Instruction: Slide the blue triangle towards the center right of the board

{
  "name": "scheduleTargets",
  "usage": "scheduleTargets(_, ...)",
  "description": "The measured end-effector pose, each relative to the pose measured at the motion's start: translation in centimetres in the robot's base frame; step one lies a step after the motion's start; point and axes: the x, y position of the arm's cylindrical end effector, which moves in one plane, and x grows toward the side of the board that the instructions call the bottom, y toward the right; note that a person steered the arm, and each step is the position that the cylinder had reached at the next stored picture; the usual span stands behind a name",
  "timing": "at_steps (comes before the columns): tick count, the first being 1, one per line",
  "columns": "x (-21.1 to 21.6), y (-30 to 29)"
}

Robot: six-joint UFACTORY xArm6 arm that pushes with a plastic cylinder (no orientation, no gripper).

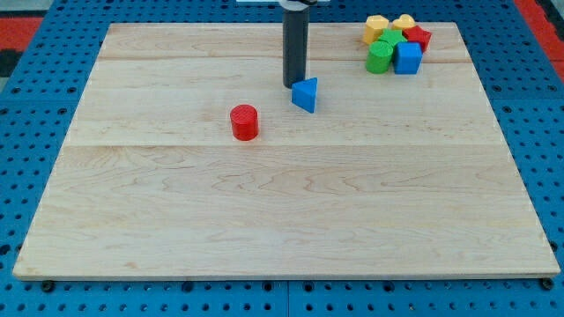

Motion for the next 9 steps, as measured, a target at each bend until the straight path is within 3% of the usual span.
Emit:
scheduleTargets(3,4.9,0.6)
scheduleTargets(6,1.4,5.1)
scheduleTargets(9,2.2,12.1)
